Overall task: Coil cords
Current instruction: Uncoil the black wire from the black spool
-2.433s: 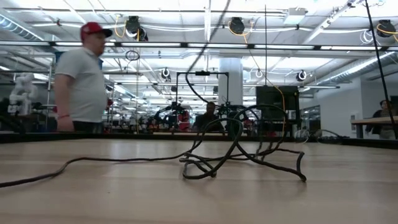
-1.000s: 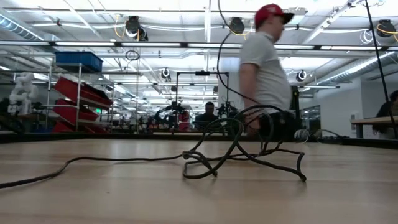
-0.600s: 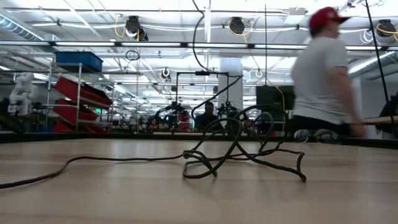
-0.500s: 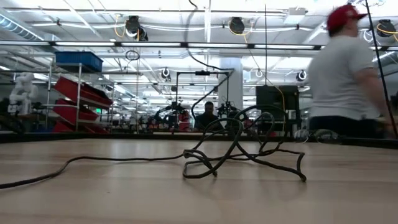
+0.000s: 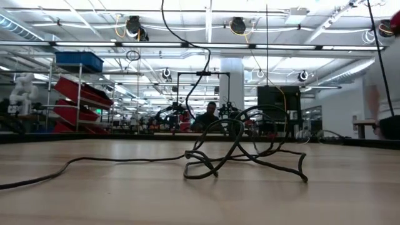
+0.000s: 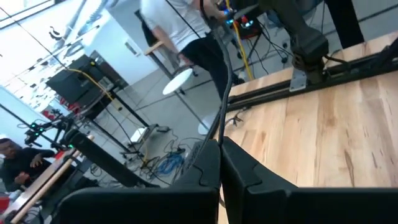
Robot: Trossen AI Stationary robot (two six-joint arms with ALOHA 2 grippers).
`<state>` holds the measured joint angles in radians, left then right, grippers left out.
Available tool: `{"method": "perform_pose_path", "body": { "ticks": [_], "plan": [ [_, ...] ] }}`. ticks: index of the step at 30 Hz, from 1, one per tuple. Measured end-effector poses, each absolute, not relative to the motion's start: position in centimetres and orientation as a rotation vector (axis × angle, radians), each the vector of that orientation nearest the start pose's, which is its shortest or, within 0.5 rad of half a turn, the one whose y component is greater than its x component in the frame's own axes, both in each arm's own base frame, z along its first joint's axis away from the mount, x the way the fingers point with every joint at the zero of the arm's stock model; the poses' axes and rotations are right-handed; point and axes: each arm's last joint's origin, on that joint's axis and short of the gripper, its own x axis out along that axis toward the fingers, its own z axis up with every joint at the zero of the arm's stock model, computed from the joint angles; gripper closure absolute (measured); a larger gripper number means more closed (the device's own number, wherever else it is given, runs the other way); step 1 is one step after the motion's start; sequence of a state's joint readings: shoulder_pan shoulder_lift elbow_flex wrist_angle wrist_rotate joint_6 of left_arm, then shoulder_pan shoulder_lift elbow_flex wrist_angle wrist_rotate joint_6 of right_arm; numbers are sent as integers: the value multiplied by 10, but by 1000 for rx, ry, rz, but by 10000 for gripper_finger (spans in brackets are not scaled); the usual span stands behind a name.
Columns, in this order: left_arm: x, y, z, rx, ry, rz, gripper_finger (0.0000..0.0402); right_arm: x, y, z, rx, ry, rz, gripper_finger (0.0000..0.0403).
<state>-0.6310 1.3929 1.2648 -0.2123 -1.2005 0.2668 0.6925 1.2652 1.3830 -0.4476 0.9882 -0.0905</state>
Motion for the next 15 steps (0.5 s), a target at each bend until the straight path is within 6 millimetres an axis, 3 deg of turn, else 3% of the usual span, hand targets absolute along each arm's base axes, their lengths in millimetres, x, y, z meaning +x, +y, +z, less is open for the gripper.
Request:
{"method": "perform_pose_path", "body": {
  "ticks": [15],
  "plan": [
    [251, -159, 372, 487, 240, 594, 400, 234, 122, 398, -310, 375, -289, 403]
  ]
}}
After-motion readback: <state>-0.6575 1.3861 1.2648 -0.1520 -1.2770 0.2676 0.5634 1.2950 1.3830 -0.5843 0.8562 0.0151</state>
